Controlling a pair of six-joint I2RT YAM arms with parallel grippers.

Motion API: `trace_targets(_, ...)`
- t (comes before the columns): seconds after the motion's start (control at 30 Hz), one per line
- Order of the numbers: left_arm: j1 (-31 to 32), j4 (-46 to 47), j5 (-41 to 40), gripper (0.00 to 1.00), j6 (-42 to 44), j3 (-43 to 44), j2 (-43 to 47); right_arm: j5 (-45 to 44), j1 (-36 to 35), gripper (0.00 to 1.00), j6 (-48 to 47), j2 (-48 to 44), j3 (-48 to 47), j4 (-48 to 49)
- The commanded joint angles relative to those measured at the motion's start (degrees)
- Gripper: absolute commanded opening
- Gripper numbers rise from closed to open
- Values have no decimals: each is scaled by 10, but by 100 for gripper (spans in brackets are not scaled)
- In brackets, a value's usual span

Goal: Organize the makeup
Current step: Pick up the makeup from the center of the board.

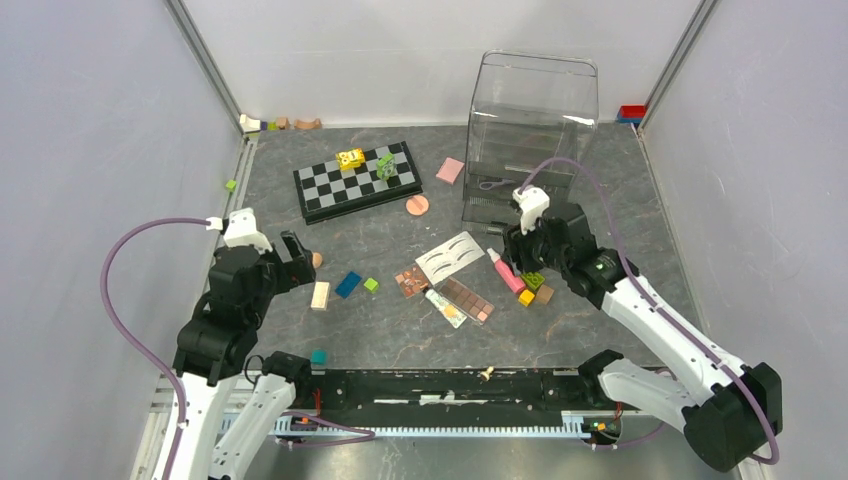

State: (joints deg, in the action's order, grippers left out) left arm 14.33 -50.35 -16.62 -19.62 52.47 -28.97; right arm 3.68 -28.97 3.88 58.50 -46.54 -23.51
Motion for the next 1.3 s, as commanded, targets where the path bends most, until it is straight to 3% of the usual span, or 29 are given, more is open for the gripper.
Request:
trace_targets(0.0, -2, 27, -13, 100, -3, 0, -8, 54, -4, 59, 30, -28, 51, -34)
trace_targets(0.17, -3, 28, -11, 100, -3, 0, -11, 53, -67, 68, 31, -28, 74, -21)
trace_targets(0.33, -3, 27, -12, 100, -3, 0, -11, -1, -161, 74, 11, 44, 52, -26)
trace_targets(0.7, -3, 27, -13, 100, -4, -1, -2, -12, -188, 87, -93, 185, 20, -7)
trace_targets(0.73, -3, 27, -13, 100, -3, -1, -2, -7, -188, 96, -94, 191, 18, -1)
trace_targets(0.77, -3, 27, -13, 100, -3, -1, -2, 1, -189, 98, -97, 196, 16, 4)
trace_targets(1.27, -3, 27, -11, 100, -2, -1, 1, 7, -201, 97, -105, 279, 20, 33)
